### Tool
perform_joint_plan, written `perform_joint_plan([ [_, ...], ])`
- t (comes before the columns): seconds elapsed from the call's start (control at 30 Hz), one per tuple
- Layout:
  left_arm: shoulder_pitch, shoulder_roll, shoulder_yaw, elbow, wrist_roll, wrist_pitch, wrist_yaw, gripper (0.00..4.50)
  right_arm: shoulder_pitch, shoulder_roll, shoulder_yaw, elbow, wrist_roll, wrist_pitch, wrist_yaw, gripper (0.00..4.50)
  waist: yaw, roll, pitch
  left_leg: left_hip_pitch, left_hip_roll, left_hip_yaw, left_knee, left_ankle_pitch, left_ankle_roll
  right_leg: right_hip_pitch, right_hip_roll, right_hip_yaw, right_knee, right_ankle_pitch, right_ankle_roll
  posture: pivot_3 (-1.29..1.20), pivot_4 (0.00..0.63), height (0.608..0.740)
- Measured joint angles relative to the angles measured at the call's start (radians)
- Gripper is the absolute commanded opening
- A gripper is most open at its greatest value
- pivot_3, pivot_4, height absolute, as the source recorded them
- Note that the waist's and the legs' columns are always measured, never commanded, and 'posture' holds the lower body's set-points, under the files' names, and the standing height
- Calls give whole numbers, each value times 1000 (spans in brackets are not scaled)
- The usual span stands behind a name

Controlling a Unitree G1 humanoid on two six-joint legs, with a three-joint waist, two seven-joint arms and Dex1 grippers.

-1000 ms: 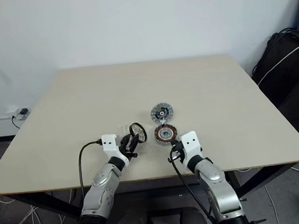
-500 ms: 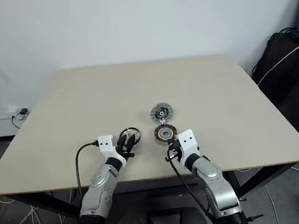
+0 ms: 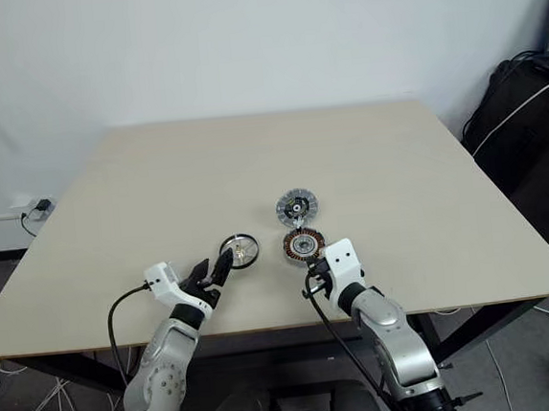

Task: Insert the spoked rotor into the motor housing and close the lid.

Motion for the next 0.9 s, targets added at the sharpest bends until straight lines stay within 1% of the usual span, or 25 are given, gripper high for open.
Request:
perform_joint_plan([
  [0.1, -42, -4, 35, 20, -64, 61, 51, 4254, -7, -1, 7, 1, 0, 0, 0, 0, 1, 0, 0, 0, 0, 0, 0, 0, 0, 0, 3, -1, 0, 0, 1, 0, 0, 740],
  [0.23, -111, -7, 63, 74, -105, 104, 97, 4254, -13, -3, 6, 1, 0, 1, 0, 0, 1, -1, 0, 0, -1, 0, 0, 0, 0, 0, 4, 0, 0, 1, 1, 0, 0, 740],
  [0.43, -191, -6, 83, 154, -128, 160, 173, 4254, -10, -3, 4, 1, 0, 1, -10, 0, 1, -1, 0, 0, 0, 0, 0, 0, 0, 0, 5, 0, 0, 1, 1, 0, 0, 740],
  [0.57, -211, -4, 108, 196, -148, 178, 218, 4254, -8, -2, 3, 1, 1, 1, -16, 0, 1, -1, 1, 0, 0, 0, 0, 0, 0, 0, 5, 0, 0, 1, 1, 0, 0, 740],
  [0.73, -247, -2, 115, 216, -159, 184, 236, 4254, -7, -1, 2, 1, 1, 1, -20, 0, 2, -1, 1, 0, 0, 0, 0, 0, 0, 0, 4, 0, 0, 1, 1, 0, 0, 740],
  [0.9, -260, -2, 119, 227, -198, 219, 235, 4254, -5, -1, 2, 1, 1, 1, -21, 0, 1, -1, 1, 0, 0, 0, 0, 0, 0, -1, 4, 0, 0, 1, 1, 0, 0, 740],
])
